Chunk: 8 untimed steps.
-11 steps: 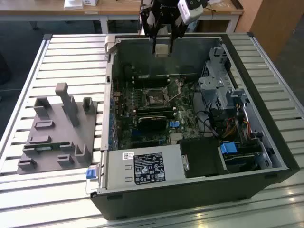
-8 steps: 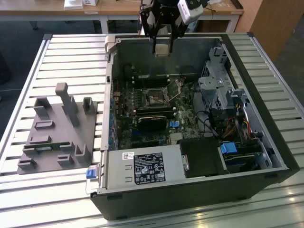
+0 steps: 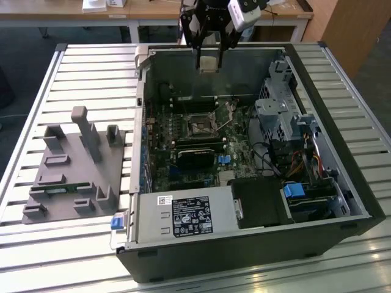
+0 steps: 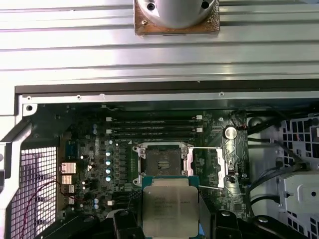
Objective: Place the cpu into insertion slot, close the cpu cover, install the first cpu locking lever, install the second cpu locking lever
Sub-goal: 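Place the cpu into insertion slot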
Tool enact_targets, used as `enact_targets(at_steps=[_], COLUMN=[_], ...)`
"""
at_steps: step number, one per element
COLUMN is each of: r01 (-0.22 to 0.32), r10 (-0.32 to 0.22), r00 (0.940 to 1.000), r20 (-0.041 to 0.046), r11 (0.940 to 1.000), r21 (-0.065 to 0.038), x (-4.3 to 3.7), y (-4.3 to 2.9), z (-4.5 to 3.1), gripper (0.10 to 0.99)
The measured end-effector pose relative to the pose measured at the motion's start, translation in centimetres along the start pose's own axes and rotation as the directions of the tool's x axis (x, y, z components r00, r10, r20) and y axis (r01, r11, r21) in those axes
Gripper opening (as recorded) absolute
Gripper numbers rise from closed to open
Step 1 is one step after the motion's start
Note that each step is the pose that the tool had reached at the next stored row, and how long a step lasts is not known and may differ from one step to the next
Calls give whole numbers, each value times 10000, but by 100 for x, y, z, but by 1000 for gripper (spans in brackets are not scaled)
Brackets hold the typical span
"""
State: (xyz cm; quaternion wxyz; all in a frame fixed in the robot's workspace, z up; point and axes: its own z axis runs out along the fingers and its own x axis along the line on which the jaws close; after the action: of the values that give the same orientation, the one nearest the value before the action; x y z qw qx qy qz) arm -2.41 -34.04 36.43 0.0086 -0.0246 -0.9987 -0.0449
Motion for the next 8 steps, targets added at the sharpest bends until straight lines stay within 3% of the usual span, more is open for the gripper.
enact_targets(at_steps=[8], r01=[-318], r10=[318], r00=[9995], r20=[29], r11=[9995], r21=[-7], x=[0], y=[0], z=[1], gripper=[537])
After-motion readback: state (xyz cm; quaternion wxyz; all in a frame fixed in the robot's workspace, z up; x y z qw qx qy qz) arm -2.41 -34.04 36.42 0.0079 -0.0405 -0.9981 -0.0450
